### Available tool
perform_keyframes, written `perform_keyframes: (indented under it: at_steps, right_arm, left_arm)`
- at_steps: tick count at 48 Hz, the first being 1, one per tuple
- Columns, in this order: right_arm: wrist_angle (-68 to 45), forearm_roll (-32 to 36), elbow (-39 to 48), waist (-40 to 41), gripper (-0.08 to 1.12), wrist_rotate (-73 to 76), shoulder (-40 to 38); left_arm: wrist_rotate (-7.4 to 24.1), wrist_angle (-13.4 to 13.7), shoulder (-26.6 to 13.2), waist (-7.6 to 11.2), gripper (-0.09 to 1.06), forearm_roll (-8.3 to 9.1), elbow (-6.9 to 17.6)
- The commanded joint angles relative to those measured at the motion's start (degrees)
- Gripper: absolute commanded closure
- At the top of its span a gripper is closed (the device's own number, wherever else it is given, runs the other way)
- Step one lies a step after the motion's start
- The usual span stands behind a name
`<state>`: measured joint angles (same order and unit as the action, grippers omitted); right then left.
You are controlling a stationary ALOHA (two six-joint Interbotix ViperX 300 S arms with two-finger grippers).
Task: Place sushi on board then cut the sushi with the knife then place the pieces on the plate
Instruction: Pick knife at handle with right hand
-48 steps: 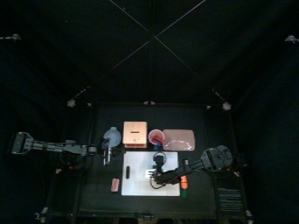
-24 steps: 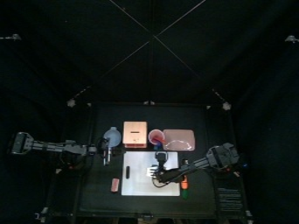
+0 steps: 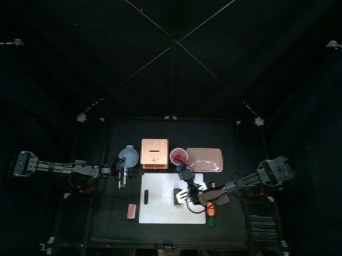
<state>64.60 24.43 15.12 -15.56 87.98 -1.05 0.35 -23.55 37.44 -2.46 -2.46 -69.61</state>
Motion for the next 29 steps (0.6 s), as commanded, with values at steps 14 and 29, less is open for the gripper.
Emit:
perform_keyframes:
  at_steps: [14, 29]
  right_arm:
    - [8.35, -0.44, -4.04, 10.9, 0.26, -30.76, -8.53]
    - [10.11, -7.38, -10.28, 20.13, 0.27, -55.2, -8.0]
  left_arm:
    - [-0.09, -0.26, 0.0, -0.44, 0.99, -1.49, 0.79]
    - [-0.09, -0.26, 0.0, -0.7, 0.99, -1.93, 0.7]
